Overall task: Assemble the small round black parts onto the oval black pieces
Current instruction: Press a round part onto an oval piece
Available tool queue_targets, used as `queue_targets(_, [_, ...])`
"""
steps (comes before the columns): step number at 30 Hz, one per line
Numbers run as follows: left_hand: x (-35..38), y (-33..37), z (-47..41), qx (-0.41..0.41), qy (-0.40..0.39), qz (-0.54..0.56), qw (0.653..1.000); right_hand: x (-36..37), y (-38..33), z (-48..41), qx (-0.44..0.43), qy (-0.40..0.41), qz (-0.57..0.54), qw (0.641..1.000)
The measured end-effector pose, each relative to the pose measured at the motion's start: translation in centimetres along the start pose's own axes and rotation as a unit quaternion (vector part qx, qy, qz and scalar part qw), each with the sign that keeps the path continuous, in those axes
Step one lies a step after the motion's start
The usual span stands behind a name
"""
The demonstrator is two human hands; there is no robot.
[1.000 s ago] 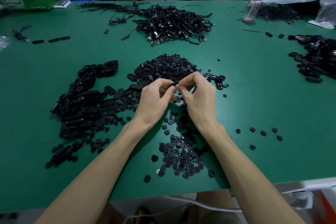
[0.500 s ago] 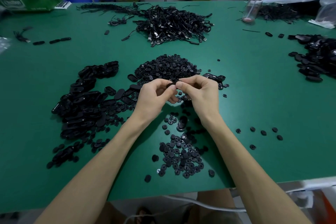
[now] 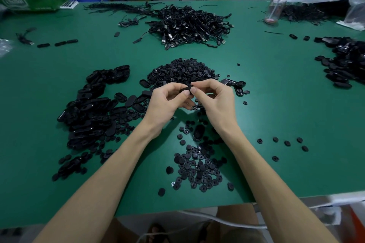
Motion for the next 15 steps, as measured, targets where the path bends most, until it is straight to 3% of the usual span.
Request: queue_targets(15, [-0.06,0.38,0.00,-0.032,0.003,0.015,0.999,0.22,-0.52,0.66,-0.029,0.012,0.044,0.999])
Point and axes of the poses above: each hand's wrist, its own z-axis away from the middle knuckle, its own x-axis out of the palm, y = z × x, the point moved 1 cm from there along -z, towards the middle knuckle, and after that the axes turned 9 degrees about x, right-handed, at the moved point
